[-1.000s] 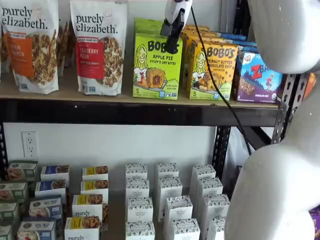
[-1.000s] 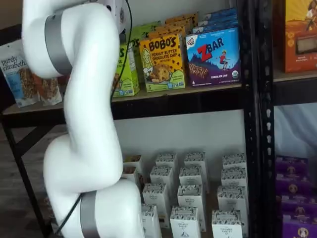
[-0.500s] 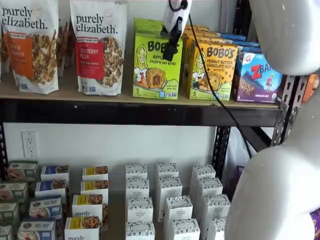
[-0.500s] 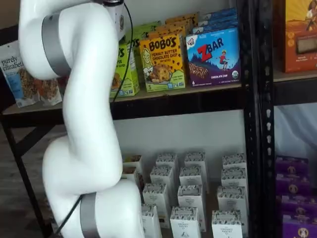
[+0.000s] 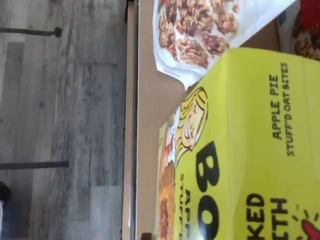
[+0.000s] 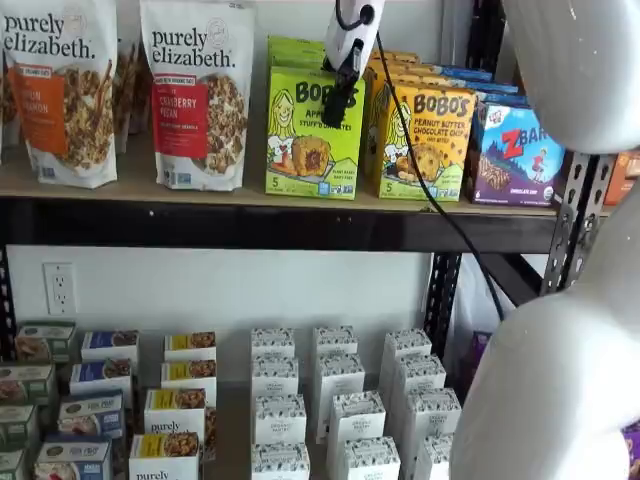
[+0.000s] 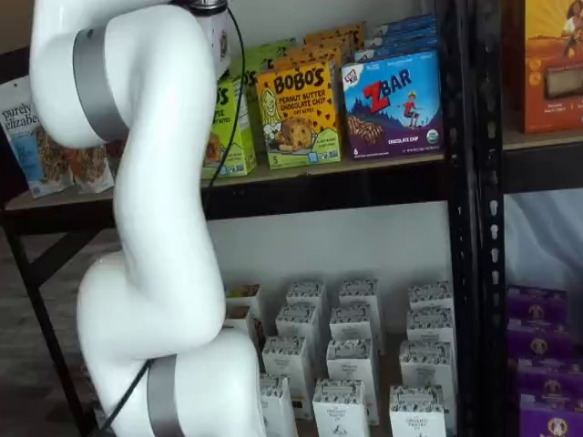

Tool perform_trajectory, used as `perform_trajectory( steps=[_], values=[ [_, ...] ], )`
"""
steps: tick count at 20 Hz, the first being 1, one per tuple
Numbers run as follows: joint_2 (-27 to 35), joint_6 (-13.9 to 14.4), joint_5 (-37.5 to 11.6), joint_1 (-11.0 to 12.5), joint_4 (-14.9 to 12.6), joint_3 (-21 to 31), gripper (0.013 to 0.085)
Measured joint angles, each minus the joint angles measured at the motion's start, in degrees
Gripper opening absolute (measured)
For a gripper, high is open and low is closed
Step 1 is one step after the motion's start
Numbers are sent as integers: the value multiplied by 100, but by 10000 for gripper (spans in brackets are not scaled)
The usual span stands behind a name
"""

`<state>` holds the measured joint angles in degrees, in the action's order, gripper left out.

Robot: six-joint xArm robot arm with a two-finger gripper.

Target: Pick the green box on the top shelf, the fourth from the left

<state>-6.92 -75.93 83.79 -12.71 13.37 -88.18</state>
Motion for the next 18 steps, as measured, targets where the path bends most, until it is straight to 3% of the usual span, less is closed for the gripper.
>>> perform_trajectory(
  steps=[3, 18],
  values=[
    [-9, 5, -12, -5, 17, 16, 610],
    [9, 58, 82, -50, 36, -48, 610]
  ],
)
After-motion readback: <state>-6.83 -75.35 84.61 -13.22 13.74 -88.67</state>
